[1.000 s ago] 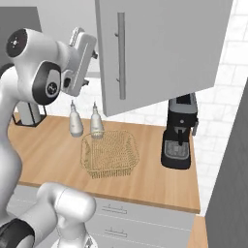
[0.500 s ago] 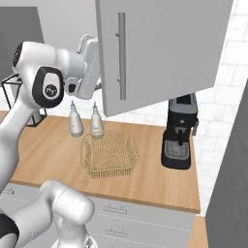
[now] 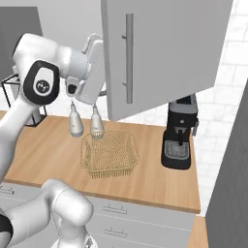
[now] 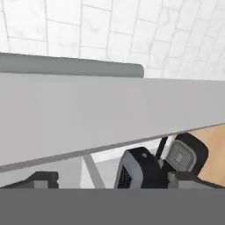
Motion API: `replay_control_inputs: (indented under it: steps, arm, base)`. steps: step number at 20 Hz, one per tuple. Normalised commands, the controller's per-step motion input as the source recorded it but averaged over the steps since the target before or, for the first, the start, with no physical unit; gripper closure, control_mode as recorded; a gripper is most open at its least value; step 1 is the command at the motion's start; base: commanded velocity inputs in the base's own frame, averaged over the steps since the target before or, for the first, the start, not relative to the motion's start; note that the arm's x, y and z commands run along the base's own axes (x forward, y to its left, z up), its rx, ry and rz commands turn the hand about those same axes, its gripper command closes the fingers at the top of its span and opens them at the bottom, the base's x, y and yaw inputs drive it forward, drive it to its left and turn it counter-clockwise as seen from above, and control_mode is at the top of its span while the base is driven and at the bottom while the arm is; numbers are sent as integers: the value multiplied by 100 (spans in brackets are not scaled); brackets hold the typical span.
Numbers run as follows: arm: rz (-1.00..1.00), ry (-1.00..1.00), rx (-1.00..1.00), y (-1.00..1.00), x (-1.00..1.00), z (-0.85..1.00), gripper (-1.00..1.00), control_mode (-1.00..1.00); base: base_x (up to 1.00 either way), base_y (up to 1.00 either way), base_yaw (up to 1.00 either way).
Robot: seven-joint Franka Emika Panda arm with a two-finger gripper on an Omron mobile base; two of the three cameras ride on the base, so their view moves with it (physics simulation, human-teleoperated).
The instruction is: Open the cabinet, pick up the bread from the cabinet and place it in the basket. Then move the basket to the dining counter.
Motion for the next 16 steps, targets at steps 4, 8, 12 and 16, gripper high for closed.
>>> replay_control_inputs:
  steps: [4, 8, 12, 16]
  arm:
    - [-38, -27, 8, -64, -51, -35, -100, -100]
    - [-38, -21, 7, -87, -32, -29, -100, -100]
    - [-30, -19, 6, -100, 0, -7, -100, -100]
    - [-15, -25, 4, -67, 0, 0, -100, -100]
  base:
    - [0, 0, 0]
    - [0, 0, 0]
    - [0, 0, 0]
    - [0, 0, 0]
